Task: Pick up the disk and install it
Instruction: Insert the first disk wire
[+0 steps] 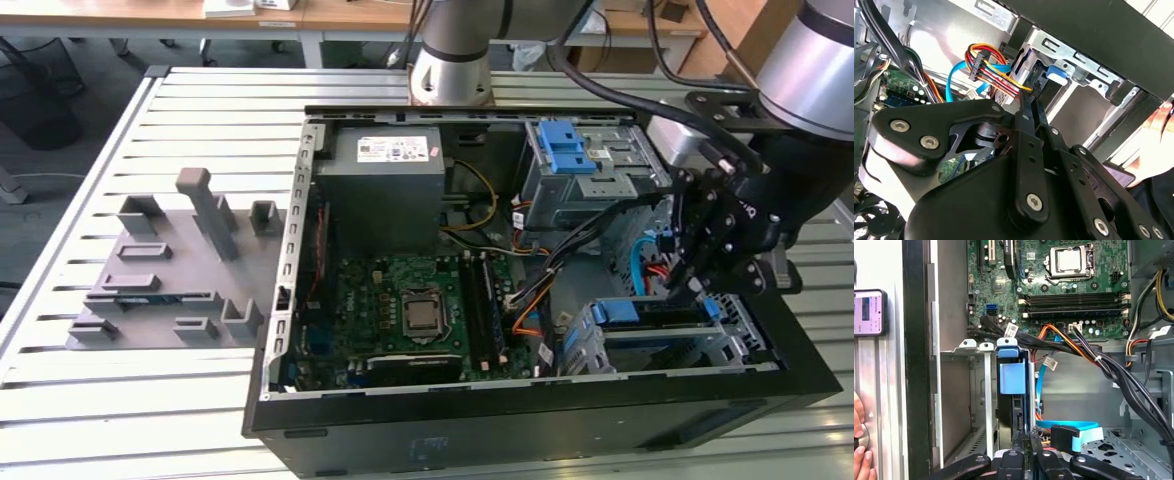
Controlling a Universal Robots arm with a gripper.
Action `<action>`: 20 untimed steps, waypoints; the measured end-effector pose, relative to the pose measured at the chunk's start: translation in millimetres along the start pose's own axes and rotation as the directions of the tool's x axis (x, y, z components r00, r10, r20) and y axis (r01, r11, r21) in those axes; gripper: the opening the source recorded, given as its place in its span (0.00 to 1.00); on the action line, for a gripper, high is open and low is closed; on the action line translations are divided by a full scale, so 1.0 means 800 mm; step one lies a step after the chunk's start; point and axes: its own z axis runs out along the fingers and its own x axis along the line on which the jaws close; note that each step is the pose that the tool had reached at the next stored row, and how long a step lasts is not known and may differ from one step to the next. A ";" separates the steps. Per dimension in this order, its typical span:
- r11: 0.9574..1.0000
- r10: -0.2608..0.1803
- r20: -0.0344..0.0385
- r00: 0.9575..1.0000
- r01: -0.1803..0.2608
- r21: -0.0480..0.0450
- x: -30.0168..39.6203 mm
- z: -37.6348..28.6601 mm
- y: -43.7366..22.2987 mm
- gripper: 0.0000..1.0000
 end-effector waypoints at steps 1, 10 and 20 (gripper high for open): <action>1.000 0.000 0.000 1.000 0.000 0.000 0.0007 0.0001 0.0007 0.16; 1.000 0.002 0.000 1.000 -0.002 0.000 0.0026 0.0025 0.0012 0.16; 1.000 0.009 0.005 1.000 -0.009 -0.003 0.0029 0.0044 0.0002 0.16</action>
